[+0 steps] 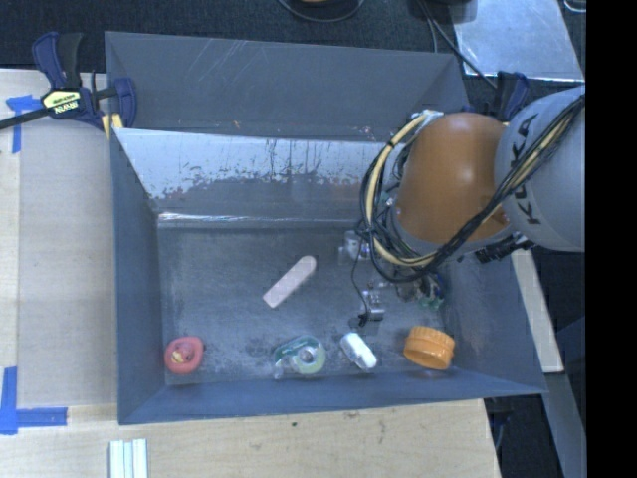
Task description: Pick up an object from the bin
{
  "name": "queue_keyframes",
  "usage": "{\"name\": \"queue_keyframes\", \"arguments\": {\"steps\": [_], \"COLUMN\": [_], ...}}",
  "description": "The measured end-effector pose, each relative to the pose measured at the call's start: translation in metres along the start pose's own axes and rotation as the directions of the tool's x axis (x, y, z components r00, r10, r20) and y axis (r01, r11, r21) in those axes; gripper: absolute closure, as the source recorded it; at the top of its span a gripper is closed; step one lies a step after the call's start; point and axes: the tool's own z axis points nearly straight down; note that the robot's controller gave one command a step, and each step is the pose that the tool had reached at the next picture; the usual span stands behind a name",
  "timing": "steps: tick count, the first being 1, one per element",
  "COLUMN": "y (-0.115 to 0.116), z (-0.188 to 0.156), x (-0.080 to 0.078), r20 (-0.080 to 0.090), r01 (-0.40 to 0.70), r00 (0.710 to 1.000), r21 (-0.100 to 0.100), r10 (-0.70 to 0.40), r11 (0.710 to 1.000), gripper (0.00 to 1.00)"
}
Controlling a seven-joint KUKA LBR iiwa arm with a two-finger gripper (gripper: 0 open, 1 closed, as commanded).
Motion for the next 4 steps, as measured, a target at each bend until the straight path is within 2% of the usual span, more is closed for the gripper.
{"name": "queue_keyframes", "arguments": {"steps": [1, 2, 3, 4], "y": [0.000, 0.035, 0.060, 0.060], "z": [-0.004, 0.076, 0.074, 0.074], "x": [-0.002, -0.069, -0.043, -0.043], "r20": [0.008, 0.011, 0.016, 0.016], "r01": [0.000, -0.040, 0.071, 0.071], "r00": [1.000, 0.999, 0.997, 0.997], "r21": [0.000, -0.002, 0.000, 0.000], "r10": [0.000, 0.040, -0.071, -0.071], "r11": [1.000, 0.999, 0.997, 0.997], "gripper": [0.00, 0.00, 1.00, 1.00]}}
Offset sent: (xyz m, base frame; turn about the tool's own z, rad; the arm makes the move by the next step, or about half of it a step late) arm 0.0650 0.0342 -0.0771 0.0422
